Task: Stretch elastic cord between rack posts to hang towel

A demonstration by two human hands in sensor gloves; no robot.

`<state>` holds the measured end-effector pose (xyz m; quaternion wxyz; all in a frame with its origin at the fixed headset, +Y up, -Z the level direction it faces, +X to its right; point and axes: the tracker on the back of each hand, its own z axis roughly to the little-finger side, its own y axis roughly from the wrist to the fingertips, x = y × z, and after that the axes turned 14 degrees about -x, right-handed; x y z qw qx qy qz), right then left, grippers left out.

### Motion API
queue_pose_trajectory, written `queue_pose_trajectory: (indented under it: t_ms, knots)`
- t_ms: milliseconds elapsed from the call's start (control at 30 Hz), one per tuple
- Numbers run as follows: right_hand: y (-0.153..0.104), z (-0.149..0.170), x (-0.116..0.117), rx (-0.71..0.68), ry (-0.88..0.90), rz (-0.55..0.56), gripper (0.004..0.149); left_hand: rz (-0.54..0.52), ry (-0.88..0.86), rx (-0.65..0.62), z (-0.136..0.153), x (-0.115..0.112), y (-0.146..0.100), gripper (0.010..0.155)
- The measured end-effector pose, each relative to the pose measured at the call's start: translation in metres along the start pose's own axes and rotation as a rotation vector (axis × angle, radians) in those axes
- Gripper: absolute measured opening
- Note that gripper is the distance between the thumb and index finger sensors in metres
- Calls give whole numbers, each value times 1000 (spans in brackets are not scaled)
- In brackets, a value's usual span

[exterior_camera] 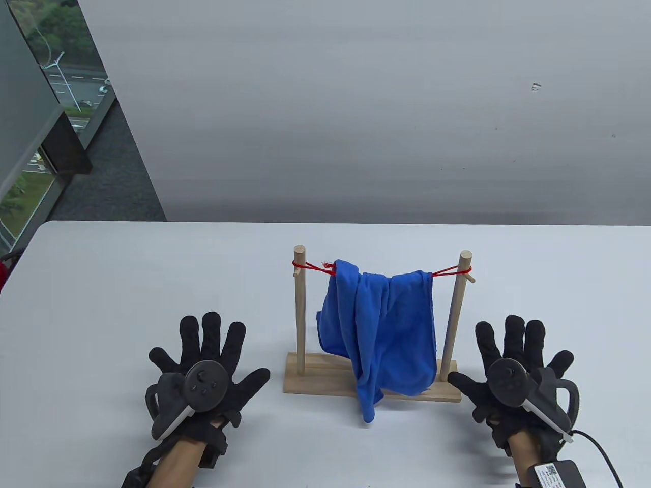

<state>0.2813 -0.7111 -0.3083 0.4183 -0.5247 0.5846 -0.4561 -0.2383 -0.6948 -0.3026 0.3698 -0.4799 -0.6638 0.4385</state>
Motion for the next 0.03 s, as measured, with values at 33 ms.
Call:
queue_pose_trajectory:
  t_ms: [33]
  knots:
    - [1, 2, 1, 0, -5, 3, 97, 2, -5, 8, 0, -1, 0, 97]
